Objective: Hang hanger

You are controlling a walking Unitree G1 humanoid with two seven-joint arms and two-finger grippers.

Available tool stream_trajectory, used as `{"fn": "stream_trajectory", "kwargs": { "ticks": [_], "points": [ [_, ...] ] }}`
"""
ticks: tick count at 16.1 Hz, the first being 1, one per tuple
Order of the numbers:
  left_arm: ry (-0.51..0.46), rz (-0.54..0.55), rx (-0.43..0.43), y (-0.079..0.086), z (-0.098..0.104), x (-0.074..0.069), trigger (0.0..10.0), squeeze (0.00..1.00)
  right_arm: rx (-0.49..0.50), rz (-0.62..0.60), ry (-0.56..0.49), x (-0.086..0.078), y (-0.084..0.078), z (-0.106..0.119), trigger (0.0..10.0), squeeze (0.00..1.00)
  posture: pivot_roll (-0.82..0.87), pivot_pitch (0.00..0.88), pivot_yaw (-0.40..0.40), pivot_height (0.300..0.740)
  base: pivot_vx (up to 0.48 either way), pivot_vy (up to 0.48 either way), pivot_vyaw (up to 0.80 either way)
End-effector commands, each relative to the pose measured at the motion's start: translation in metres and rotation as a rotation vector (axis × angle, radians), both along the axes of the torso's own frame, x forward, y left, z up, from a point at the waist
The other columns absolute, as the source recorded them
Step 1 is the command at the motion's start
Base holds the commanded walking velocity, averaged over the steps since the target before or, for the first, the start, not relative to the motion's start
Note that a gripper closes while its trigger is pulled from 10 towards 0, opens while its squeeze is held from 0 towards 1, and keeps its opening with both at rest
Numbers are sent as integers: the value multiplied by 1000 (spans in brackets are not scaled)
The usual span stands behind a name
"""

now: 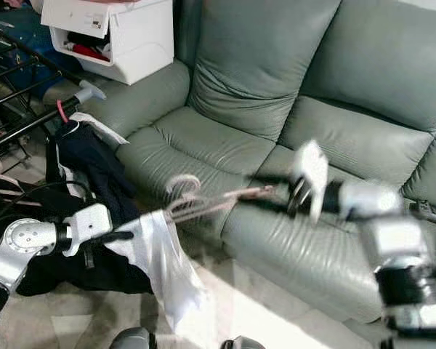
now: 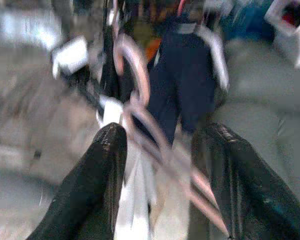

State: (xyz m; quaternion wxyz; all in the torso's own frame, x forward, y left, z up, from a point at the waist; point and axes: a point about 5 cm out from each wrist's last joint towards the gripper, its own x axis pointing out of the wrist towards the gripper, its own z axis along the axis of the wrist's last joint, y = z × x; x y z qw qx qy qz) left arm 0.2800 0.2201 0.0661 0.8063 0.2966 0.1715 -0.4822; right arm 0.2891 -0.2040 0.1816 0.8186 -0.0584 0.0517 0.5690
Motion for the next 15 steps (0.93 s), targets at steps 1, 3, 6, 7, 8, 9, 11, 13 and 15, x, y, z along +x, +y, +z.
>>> {"fn": "stream_trajectory", "kwargs": {
  "ticks": [1,3,6,7,8,9,11,13,15],
  "points": [
    [-65,76,-60,2,11,9,0,0,50,-21,-6,2,1,8,10000,1000,-41,0,-34,740,0,0,0],
    [-132,273,-207,4,19,23,0,0,174,-118,-8,5,9,9,10000,1000,-38,0,-34,740,0,0,0],
    [-186,336,-372,-6,38,32,0,0,222,-117,71,-9,19,-9,10000,1000,-36,0,-32,740,0,0,0],
    [-255,292,-444,-17,61,36,0,0,265,-100,116,-16,27,-14,10000,1000,-36,0,-32,740,0,0,0],
    [-276,278,-457,-20,68,37,0,0,276,-96,128,-17,29,-15,10000,1000,-36,0,-32,740,0,0,0],
    [-309,260,-475,-22,80,39,0,0,285,-88,151,-21,32,-18,10000,1000,-24,0,-19,740,0,0,0],
    [-366,188,-562,-27,114,42,0,0,236,-163,134,-18,36,-33,10000,1000,-19,0,-20,740,0,0,0],
    [-356,61,-556,-35,133,38,0,0,220,-231,113,-12,36,-37,10000,1000,-16,0,-21,740,0,0,0],
    [-357,-12,-517,-38,143,35,0,0,223,-327,62,-1,32,-37,10000,827,-10,0,-23,740,0,0,0]
  ]
}}
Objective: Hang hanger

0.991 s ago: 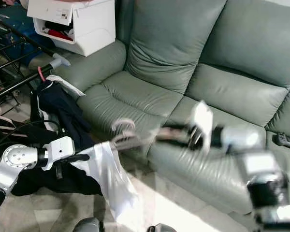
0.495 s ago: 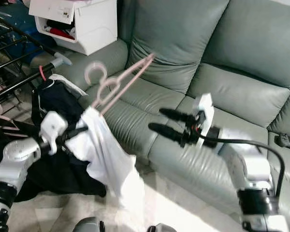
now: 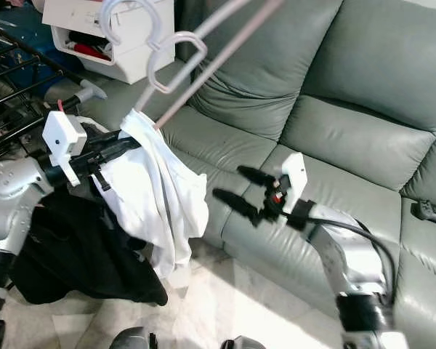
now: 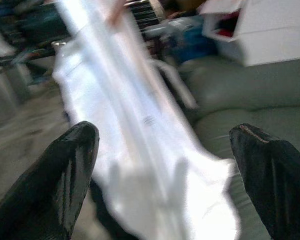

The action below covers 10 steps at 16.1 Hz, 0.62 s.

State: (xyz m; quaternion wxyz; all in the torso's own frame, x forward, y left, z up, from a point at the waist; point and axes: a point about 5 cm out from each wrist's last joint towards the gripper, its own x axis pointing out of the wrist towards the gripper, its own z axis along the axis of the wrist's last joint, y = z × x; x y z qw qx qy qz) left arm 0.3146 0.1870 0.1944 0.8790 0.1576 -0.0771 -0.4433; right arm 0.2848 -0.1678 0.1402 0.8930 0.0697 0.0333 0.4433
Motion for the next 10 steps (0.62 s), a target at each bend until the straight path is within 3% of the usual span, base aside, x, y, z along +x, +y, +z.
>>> {"fn": "stream_trajectory", "kwargs": {
  "ticks": [1,2,5,10],
  "points": [
    [-50,-46,15,-4,16,-1,0,0,-3,-53,-50,6,-5,7,10000,569,-9,0,-22,740,0,0,0],
    [-41,-60,24,-3,16,-1,0,0,16,-105,-71,11,-8,11,10000,0,-9,0,-22,740,0,0,0],
    [-25,-131,35,-13,17,-9,0,0,23,-209,-64,21,-17,8,10000,0,-12,0,-22,740,0,0,0],
    [-71,-222,15,-40,27,-15,0,0,3,-171,-30,22,-3,-5,10000,0,-9,0,-24,740,0,0,0]
  ]
}}
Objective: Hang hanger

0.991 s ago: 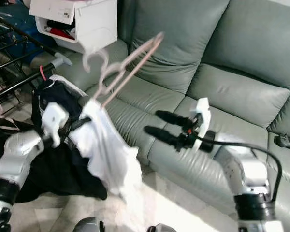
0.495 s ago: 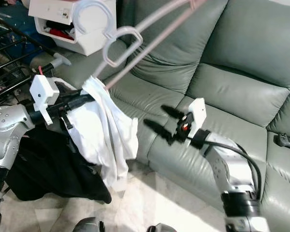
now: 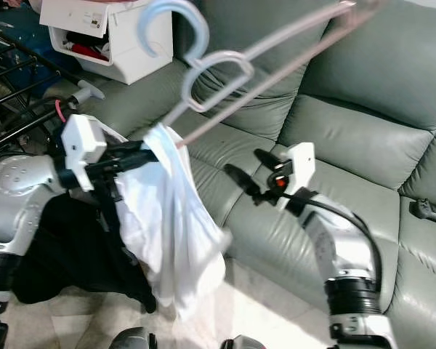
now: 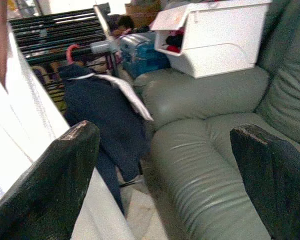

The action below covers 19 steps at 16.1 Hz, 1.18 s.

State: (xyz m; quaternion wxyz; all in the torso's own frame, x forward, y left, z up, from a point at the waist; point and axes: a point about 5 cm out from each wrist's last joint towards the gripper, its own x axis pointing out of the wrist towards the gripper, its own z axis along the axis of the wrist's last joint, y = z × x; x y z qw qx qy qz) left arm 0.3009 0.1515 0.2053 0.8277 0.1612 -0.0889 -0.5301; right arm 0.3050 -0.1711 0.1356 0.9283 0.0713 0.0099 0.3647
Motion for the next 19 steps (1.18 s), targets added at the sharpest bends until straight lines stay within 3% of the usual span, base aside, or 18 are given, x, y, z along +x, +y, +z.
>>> {"fn": "stream_trajectory", "kwargs": {
  "ticks": [1,4,11,14,18,19],
  "points": [
    [-66,-30,-25,-8,18,-1,0,0,10,34,-1,1,5,0,10000,0,-10,0,-23,740,0,0,0],
    [-64,-35,-28,-11,18,-3,0,0,70,157,2,-5,17,6,10000,0,-16,0,-21,740,0,0,0],
    [-90,-73,-50,-24,30,-8,0,0,62,287,76,-14,30,-5,10000,0,-16,0,-27,740,0,0,0],
    [-106,-99,-109,-30,48,-12,0,0,41,196,150,-4,27,-19,10000,0,-13,0,-29,740,0,0,0],
    [-133,-141,-180,-35,72,-18,0,0,112,84,229,4,15,-27,10000,0,-8,0,-32,740,0,0,0],
    [-144,-149,-201,-36,82,-20,0,0,90,22,248,8,10,-33,10000,0,-8,0,-32,740,0,0,0]
  ]
}}
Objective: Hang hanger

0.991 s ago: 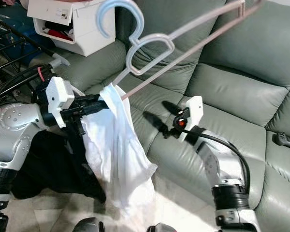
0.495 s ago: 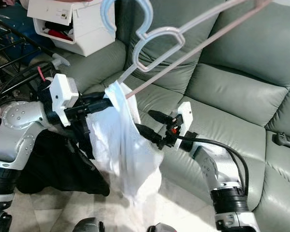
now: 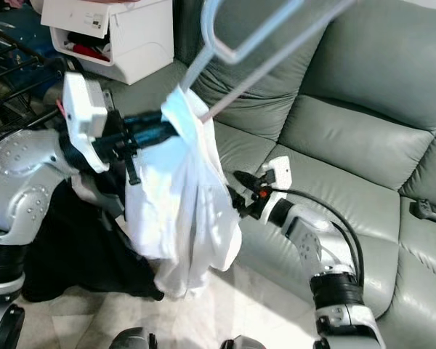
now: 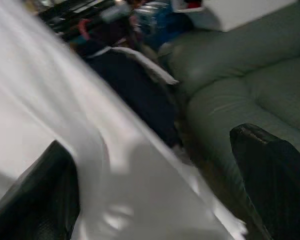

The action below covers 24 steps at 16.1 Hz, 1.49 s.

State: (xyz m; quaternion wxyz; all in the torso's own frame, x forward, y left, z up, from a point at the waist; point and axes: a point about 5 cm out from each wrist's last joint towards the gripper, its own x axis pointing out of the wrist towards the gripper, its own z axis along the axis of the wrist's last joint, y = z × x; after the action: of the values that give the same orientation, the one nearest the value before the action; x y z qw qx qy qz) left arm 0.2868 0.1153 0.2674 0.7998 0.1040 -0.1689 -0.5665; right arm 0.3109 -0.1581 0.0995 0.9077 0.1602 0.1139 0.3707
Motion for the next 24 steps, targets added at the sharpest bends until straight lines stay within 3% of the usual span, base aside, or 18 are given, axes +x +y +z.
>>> {"fn": "stream_trajectory", "kwargs": {
  "ticks": [1,4,5,6,8,10,12,14,15,16,19,23,24],
  "points": [
    [-90,-26,-56,-2,28,-8,0,0,-38,-100,36,7,-11,-5,10000,0,-8,0,-32,740,0,0,0],
    [-98,-37,-101,-3,40,-10,0,0,-144,-251,158,9,-30,-25,10000,0,-10,0,-38,740,0,0,0],
    [-101,-29,-100,-1,42,-10,0,0,-154,-333,205,9,-42,-31,7843,0,-10,0,-38,740,0,0,0],
    [-98,-12,-88,3,40,-8,0,0,-147,-418,232,9,-56,-33,0,0,-7,0,-40,740,0,0,0],
    [-83,22,-60,11,34,-6,0,0,-159,-548,181,11,-79,-25,0,0,-9,0,-42,740,0,0,0],
    [1,70,-23,26,11,-3,0,0,-146,-787,40,20,-120,10,0,0,-15,0,-40,740,0,0,0],
    [91,150,44,46,-23,1,0,0,-126,-851,-116,27,-138,49,0,0,-20,0,-36,740,0,0,0],
    [191,231,67,65,-56,5,0,0,-65,-817,-274,35,-138,90,0,0,-26,0,-36,740,0,0,0],
    [221,240,66,68,-63,5,0,0,-59,-809,-307,36,-137,98,0,0,-26,0,-36,740,0,0,0],
    [285,237,124,73,-86,-1,0,0,-29,-824,-373,43,-137,121,0,0,-29,0,-38,740,0,0,0],
    [387,185,136,78,-106,-13,0,0,-27,-862,-411,49,-139,138,0,0,-24,0,-44,740,0,0,0],
    [513,65,99,75,-117,-32,0,0,-37,-908,-421,50,-144,140,0,0,-19,0,-46,740,0,0,0],
    [530,63,133,78,-124,-36,0,0,-36,-909,-423,50,-144,140,0,0,-18,0,-47,740,0,0,0]
  ]
}}
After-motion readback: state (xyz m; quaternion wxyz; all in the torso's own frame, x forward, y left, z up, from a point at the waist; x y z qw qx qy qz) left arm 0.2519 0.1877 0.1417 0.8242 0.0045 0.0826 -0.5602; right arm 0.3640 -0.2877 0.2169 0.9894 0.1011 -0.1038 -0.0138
